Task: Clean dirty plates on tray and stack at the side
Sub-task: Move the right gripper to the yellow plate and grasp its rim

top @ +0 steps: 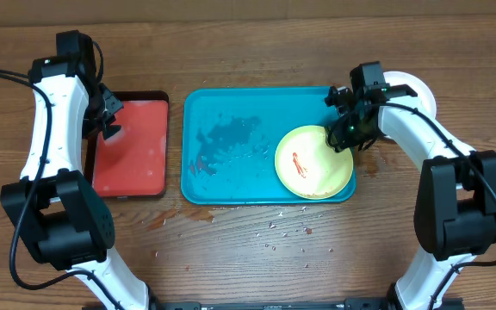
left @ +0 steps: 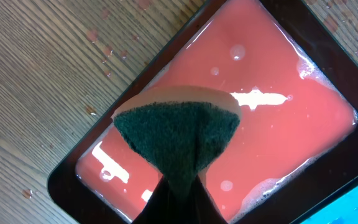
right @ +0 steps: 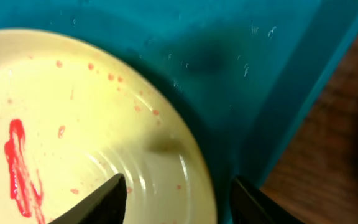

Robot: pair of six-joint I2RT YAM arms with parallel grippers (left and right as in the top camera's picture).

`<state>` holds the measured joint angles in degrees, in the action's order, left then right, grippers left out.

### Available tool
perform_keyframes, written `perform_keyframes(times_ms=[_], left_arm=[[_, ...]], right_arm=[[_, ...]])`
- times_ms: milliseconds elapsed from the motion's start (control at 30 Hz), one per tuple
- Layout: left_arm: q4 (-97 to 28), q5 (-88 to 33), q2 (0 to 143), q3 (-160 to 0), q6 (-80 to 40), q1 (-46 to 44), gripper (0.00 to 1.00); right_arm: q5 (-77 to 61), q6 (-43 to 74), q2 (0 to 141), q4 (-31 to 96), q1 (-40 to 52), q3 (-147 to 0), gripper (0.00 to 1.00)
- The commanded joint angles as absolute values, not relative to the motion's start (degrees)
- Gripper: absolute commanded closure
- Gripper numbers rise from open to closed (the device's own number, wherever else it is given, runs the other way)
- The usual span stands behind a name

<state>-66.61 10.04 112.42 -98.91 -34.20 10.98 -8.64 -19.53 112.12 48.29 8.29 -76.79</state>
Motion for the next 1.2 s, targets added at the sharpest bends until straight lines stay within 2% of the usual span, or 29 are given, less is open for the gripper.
perform_keyframes(times_ms=[0, 167, 233, 367, 500, 567, 633, 767, 1033, 1067, 1167], left_arm=[[-66.46, 10.02, 112.51, -98.65, -34.7, 10.85, 0.95], [-66.22, 10.0, 112.51, -98.67, -34.7, 10.85, 0.96], [-66.17, 9.98, 112.51, -98.65, -34.7, 10.85, 0.96], [-66.13, 8.84, 112.51, -98.65, -34.7, 10.85, 0.96], [-64.86, 4.78, 112.51, -98.65, -30.06, 10.37, 0.96], [-64.38, 3.66, 112.51, -98.65, -27.42, 9.85, 0.96], [-64.42, 3.36, 112.51, -98.67, -25.58, 9.17, 0.96], [-63.99, 3.31, 112.51, -98.65, -25.5, 9.04, 0.96], [-62.72, 2.68, 112.51, -98.65, -25.5, 7.81, 0.96], [-62.74, 2.66, 112.51, -98.67, -25.47, 7.62, 0.96], [-62.7, 1.58, 112.51, -98.65, -23.62, 7.01, 0.96]], right_arm=[[-10.44, -21.26, 113.6, 48.07, 8.25, -75.72, 0.49], [-13.58, -20.99, 114.85, 48.1, 8.25, -75.7, 0.64], [-15.73, -20.53, 114.85, 47.9, 8.36, -75.72, 0.67], [-19.55, -12.75, 114.85, 43.97, 10.04, -75.72, 0.77], [-24.49, -5.56, 114.85, 35.2, 14.04, -75.72, 0.69], [-23.79, -2.63, 114.85, 31.86, 16.01, -75.72, 0.55], [-12.36, -1.41, 114.85, 32.91, 18.33, -75.72, 0.53], [-3.99, -1.52, 114.85, 38.33, 18.2, -75.72, 0.51], [-5.37, -3.42, 114.85, 44.05, 17.39, -75.7, 0.52], [-6.76, -3.4, 114.85, 44.29, 17.52, -75.7, 0.53], [-11.11, -2.94, 114.89, 44.27, 17.74, -75.7, 0.68]])
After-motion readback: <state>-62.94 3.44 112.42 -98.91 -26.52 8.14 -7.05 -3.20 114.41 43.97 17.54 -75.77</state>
